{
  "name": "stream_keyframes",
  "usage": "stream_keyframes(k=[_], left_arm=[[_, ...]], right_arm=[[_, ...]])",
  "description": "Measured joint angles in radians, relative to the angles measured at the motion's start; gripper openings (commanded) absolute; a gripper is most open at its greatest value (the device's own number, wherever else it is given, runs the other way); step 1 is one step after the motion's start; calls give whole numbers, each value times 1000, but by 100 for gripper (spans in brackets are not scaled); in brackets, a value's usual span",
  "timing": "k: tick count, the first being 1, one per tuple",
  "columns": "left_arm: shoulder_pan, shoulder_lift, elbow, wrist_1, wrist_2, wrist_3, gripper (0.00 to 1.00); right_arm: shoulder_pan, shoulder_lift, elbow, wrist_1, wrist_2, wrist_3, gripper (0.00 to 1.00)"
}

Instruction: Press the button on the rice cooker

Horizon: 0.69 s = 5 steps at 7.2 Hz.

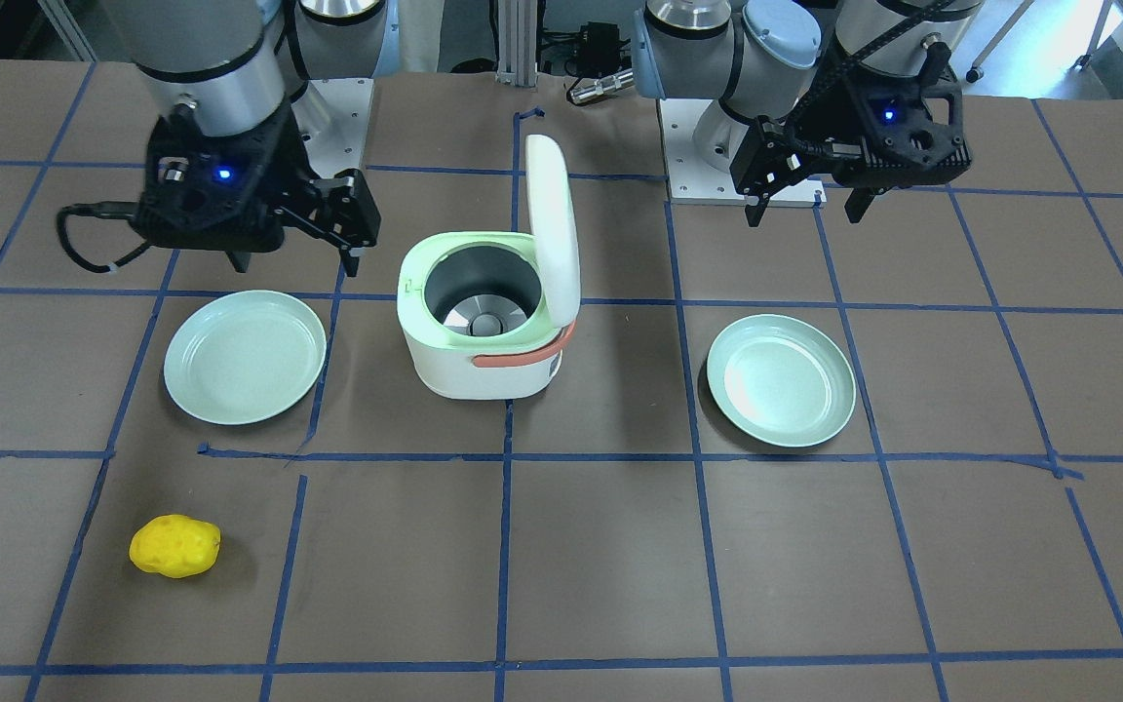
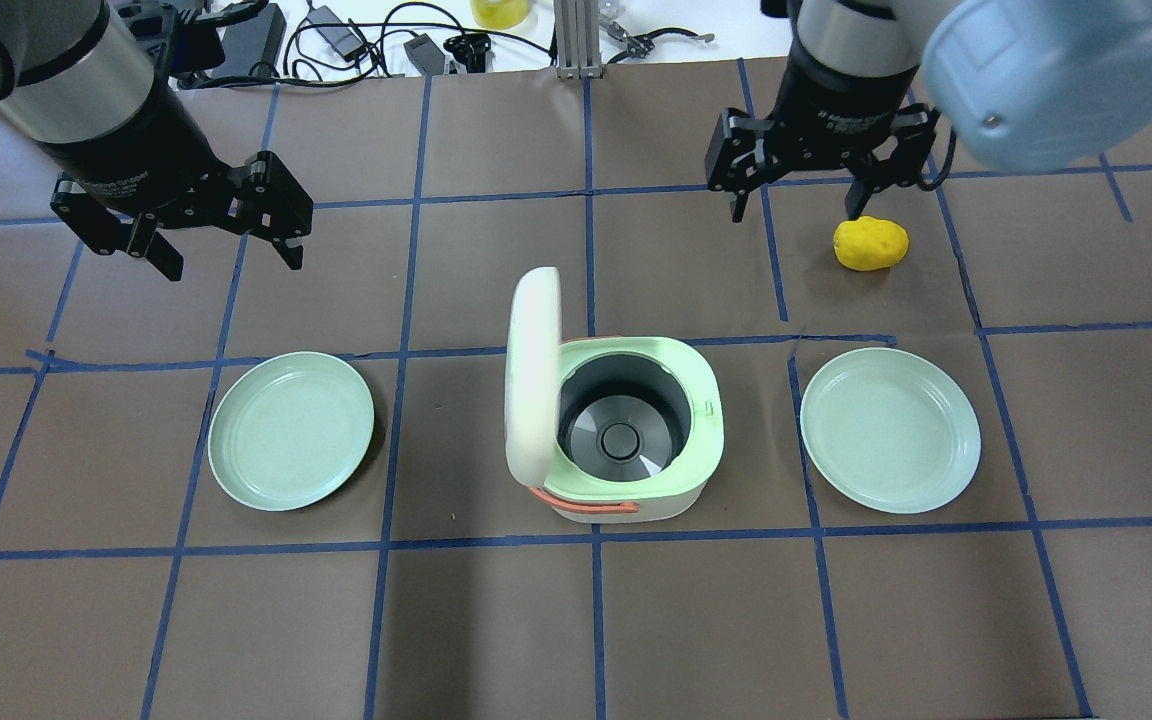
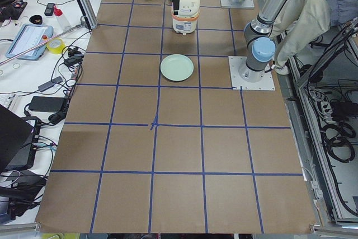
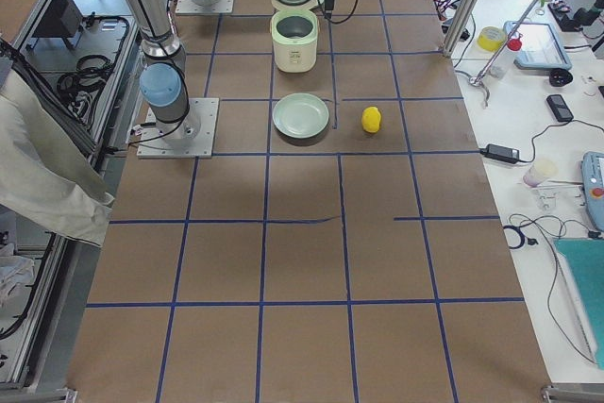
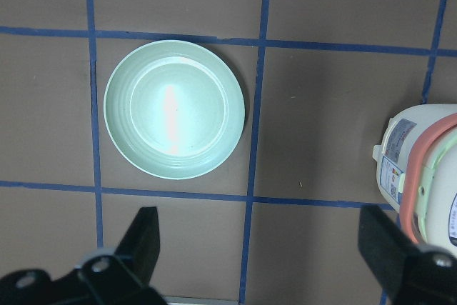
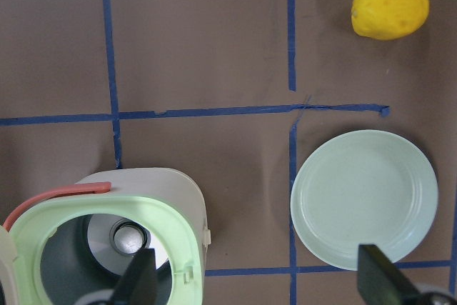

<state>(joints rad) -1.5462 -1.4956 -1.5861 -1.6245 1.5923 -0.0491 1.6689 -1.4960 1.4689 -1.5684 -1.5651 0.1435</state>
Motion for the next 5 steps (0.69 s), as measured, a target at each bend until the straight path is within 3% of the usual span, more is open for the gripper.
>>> stream_keyframes(k=[5], left_arm=[[0,0,0,0,0,0,100]], right_arm=[[-88,-3,-64,20,-8,-69,100]])
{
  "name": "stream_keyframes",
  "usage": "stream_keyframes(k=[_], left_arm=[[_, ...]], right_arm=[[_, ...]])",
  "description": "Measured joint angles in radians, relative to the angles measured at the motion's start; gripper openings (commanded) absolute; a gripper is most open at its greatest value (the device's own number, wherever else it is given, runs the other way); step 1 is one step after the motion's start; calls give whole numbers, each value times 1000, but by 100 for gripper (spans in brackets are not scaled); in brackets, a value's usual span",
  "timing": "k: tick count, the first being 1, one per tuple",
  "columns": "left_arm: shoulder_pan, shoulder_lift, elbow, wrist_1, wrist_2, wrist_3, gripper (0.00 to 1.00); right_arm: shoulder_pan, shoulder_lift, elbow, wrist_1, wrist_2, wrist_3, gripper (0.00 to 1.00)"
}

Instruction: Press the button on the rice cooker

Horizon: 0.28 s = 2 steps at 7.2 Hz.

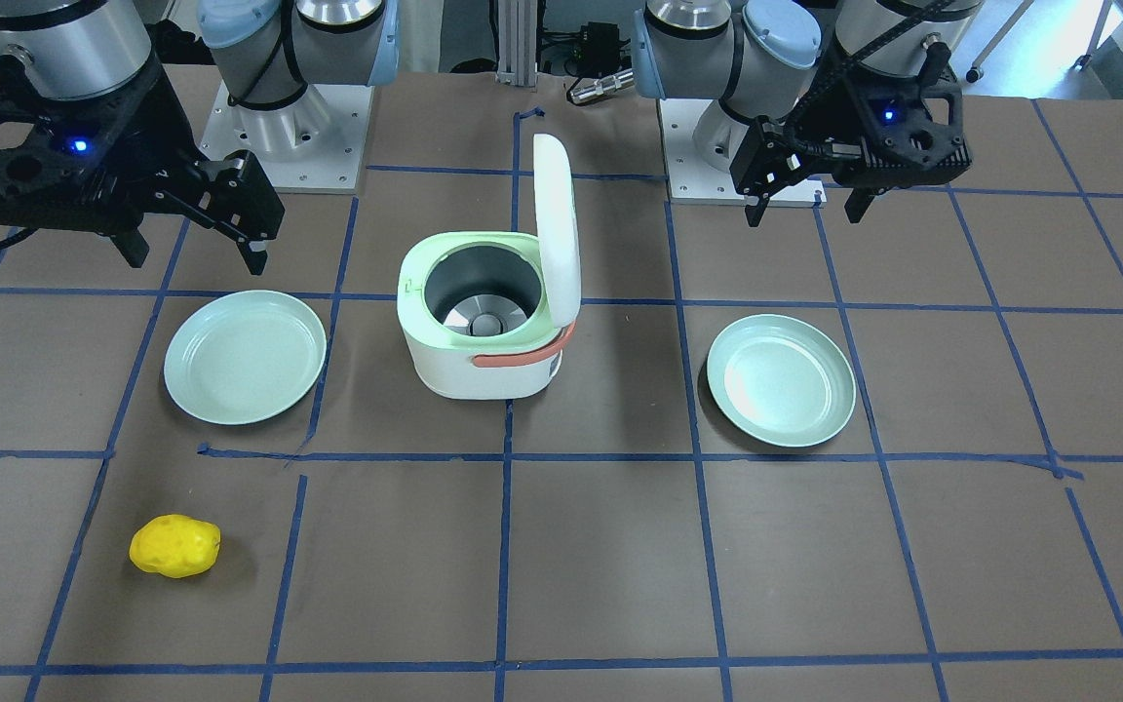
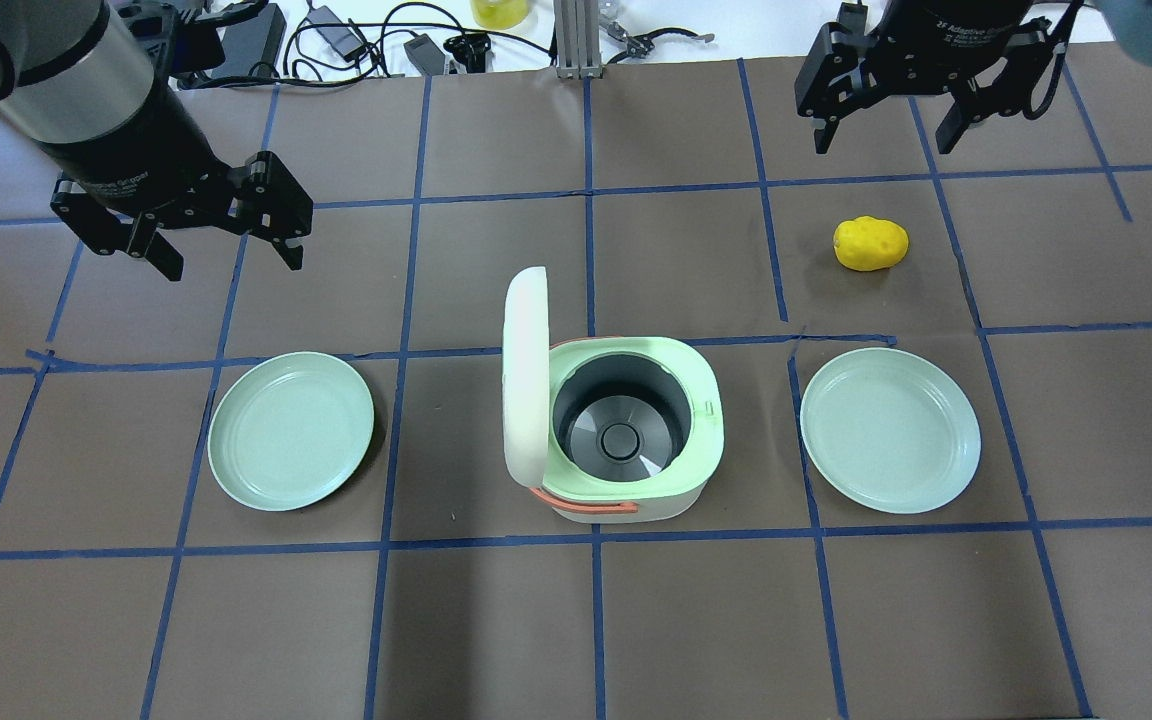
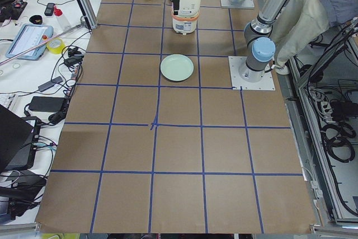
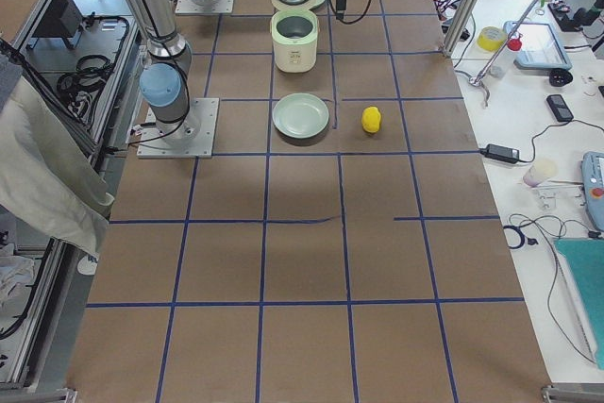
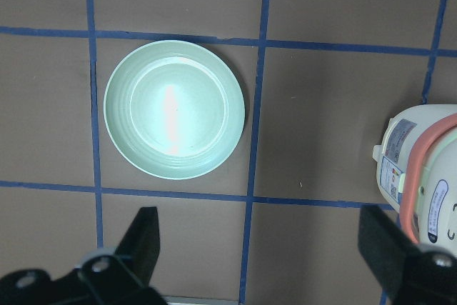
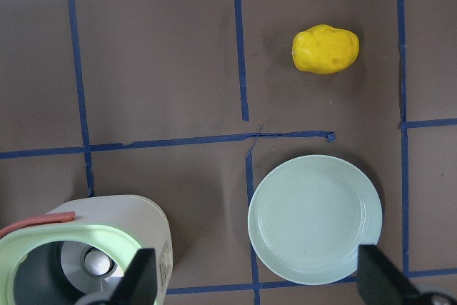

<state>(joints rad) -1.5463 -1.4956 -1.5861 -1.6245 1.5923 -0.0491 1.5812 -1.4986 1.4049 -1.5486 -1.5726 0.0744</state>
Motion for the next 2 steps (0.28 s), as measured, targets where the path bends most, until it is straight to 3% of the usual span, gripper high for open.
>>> stream_keyframes(k=[2], left_arm=[[0,0,0,0,0,0,100]], right_arm=[[1,0,2,-13,-19,-3,100]])
